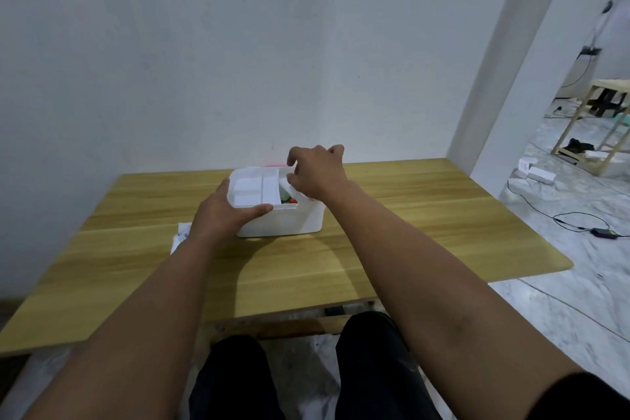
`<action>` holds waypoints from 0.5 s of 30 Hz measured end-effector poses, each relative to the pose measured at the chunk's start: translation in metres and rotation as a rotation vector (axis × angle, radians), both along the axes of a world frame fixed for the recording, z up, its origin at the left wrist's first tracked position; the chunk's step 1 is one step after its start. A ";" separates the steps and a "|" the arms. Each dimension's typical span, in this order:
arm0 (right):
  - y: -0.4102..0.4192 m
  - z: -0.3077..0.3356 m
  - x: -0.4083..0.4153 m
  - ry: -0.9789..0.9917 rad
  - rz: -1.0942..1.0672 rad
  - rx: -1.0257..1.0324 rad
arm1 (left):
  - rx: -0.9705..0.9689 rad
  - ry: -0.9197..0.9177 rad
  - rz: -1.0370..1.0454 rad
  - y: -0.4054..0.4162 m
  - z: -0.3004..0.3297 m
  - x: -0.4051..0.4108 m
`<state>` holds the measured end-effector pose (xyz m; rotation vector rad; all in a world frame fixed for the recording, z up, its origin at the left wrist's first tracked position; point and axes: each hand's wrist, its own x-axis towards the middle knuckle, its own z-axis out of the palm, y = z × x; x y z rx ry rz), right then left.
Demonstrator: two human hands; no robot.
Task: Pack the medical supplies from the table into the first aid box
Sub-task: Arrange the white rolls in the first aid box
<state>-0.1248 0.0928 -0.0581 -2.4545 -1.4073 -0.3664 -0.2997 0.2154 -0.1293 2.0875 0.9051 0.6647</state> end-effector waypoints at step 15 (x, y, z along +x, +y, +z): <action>0.020 -0.003 -0.002 0.254 -0.097 -0.118 | 0.004 -0.020 0.006 -0.001 0.000 0.000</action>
